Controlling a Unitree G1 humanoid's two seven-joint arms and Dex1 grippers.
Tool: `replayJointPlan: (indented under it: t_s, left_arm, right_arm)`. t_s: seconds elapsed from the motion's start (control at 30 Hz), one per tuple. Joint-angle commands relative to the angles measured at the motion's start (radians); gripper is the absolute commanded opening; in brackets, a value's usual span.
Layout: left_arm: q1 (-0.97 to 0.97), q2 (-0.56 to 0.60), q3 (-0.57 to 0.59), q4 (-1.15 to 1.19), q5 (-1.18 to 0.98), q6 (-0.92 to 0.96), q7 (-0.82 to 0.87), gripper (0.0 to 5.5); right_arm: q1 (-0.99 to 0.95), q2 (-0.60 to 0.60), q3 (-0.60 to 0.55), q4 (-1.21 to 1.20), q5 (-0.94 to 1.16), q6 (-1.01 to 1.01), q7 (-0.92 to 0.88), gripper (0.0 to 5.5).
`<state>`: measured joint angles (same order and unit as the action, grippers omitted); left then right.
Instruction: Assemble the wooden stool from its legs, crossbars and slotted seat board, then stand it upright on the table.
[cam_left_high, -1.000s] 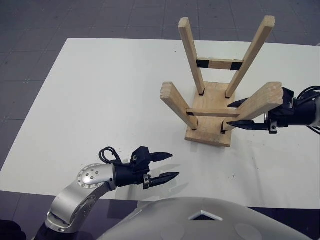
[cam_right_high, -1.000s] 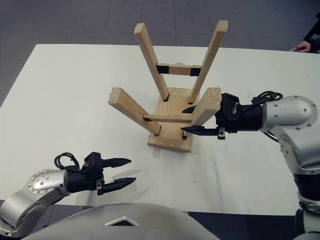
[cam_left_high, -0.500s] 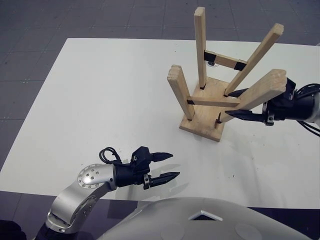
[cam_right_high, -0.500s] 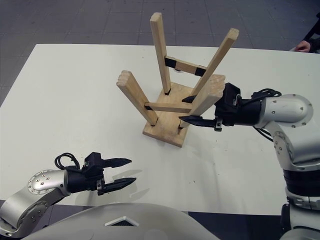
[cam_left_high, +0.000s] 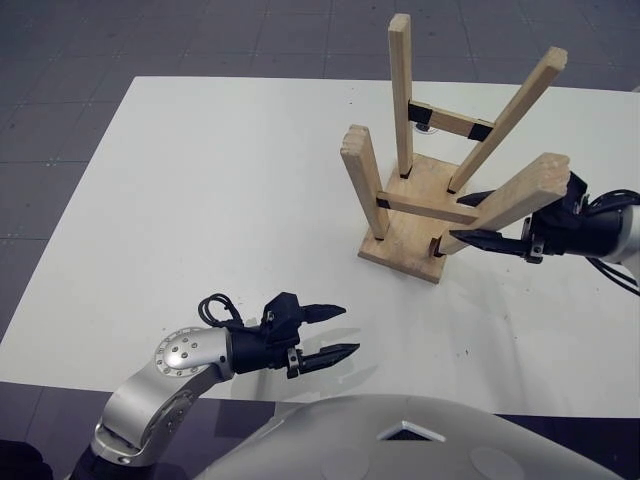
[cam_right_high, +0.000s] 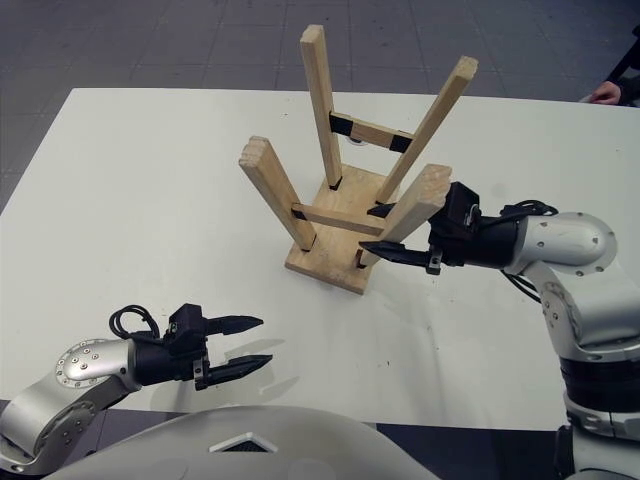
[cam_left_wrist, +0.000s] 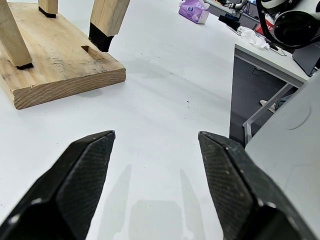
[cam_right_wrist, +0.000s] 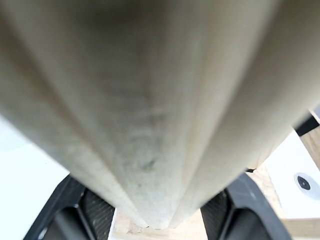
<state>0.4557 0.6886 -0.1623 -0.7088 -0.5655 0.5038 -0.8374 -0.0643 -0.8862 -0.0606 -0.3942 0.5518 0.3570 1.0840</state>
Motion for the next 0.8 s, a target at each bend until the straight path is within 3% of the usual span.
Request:
replayJointPlan:
  t_s: [0.03, 0.8]
  left_arm:
    - [-0.008, 0.006, 0.002, 0.003, 0.002, 0.011, 0.013, 3.08]
    - [-0.008, -0.005, -0.008, 0.017, 0.013, 0.002, 0.012, 3.08]
  right_arm:
    - [0.026, -0.012, -0.010, -0.026, -0.023, 0.022, -0.022, 2.03]
    - [0.012, -0.028, -0.100, -0.046, -0.015, 0.031, -0.036, 2.03]
